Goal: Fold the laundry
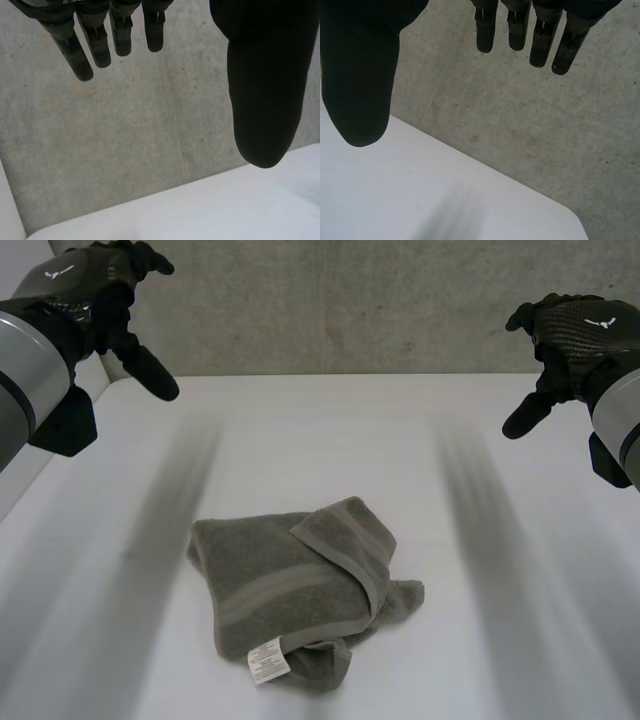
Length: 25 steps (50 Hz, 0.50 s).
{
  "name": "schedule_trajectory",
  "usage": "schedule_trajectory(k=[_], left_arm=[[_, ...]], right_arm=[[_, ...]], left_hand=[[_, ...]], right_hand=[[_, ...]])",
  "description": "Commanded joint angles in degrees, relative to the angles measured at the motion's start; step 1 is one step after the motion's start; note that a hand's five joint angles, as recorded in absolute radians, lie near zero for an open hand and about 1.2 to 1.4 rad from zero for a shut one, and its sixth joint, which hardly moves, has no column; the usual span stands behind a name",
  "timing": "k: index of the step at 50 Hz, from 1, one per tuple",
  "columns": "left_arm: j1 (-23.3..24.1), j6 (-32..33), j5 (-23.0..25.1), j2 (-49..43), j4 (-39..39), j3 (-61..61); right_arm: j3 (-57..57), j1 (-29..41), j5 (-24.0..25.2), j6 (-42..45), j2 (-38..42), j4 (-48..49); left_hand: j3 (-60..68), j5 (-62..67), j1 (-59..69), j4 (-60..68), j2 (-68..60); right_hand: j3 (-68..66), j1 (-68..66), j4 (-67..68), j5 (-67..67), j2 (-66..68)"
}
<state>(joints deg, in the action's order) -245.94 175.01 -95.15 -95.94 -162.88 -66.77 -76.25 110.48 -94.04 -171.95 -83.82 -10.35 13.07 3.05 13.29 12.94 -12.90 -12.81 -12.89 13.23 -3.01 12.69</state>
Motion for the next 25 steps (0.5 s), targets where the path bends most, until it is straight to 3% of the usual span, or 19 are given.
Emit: schedule_trajectory(k=[1, 6, 8, 14, 17, 19, 25], left_arm=[[-0.2, 0.2, 0.0, -0.1, 0.8, -0.9], [-0.2, 0.3, 0.0, -0.1, 0.7, -1.5], [-0.2, 0.3, 0.0, -0.1, 0.6, -1.6], [-0.1, 0.3, 0.0, -0.1, 0.5, -1.9], [-0.2, 0.2, -0.1, -0.1, 0.5, -2.7], [-0.2, 0.2, -0.1, -0.1, -0.1, -4.2], [-1.0, 0.2, 0.1, -0.1, -0.6, -6.2]], right_arm=[[0.1, 0.6, 1.3, 1.0, 0.0, -0.4], [-2.0, 2.5, 5.2, 5.9, 0.1, -1.0], [-4.9, 6.7, 8.9, 13.4, 0.7, -2.2], [-7.3, 15.7, 10.1, 20.0, 3.8, -2.1], [-5.7, 21.8, 8.9, 15.7, 7.3, -1.9], [-3.3, 25.1, 8.1, 7.5, 10.7, -1.7], [-1.0, 26.8, 8.4, -1.0, 16.1, -1.6]], left_hand=[[-2.4, -2.3, -2.6, -2.2, 2.2], [-2.4, -2.3, -2.6, -2.2, 2.2], [-2.4, -2.3, -2.6, -2.2, 2.2], [-2.5, -2.5, -2.7, -2.4, 2.3], [-2.5, -2.5, -2.7, -2.4, 2.3], [-2.5, -2.5, -2.7, -2.4, 2.3], [-2.5, -2.5, -2.7, -2.4, 2.3]], right_hand=[[2.8, 2.9, -3.2, 3.0, -2.7], [2.8, 2.9, -3.2, 3.0, -2.7], [2.8, 2.9, -3.2, 3.0, -2.7], [2.8, 2.9, -3.2, 3.0, -2.7], [2.8, 2.9, -3.2, 3.0, -2.7], [2.8, 2.9, -3.2, 3.0, -2.7], [2.8, 2.9, -3.2, 3.0, -2.7]])
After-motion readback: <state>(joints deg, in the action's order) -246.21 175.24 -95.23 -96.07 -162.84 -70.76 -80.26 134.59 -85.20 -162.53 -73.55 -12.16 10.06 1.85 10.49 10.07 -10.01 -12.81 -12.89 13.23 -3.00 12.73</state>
